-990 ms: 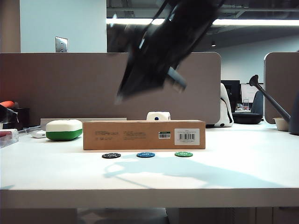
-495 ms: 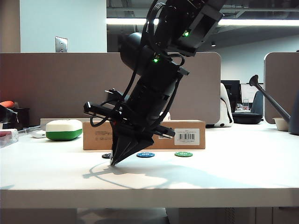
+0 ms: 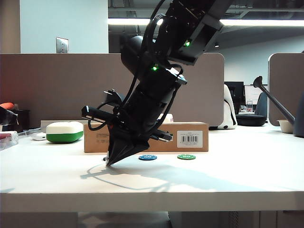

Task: Push the chip with the highest value in the row forward next to the rectangular box.

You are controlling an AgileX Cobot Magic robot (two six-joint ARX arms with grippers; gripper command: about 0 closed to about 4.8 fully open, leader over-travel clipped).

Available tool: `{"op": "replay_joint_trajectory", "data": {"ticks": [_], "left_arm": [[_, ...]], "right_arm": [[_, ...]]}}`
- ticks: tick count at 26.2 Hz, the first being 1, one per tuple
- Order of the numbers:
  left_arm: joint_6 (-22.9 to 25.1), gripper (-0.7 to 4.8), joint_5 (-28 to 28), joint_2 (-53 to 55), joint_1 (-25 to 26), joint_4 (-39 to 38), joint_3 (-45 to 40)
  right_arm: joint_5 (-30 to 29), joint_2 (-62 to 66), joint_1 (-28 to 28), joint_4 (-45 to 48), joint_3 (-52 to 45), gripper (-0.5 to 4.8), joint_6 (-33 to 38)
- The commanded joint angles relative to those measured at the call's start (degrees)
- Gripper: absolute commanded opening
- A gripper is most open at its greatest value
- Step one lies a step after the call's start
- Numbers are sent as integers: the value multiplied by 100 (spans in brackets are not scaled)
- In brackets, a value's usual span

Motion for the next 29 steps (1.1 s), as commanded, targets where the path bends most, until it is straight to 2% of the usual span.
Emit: {"op": "replay_joint_trajectory", "data": {"ticks": [1,9,15,29], "left_arm": [[2,-5,4,48,-7,72,46],[2,-5,0,990,-7,-7,498],[2,-5,2,1698,-7,-92,1281],[2,-5,2,1978,-7,-50,1484]], "right_arm": [[35,98,0,-70,68,-9,-20],[151,101,-15,74,72,-9,-9],[382,146,-57,258,72,-9,-7],[238,393,-101,426,319,-9,306]]}}
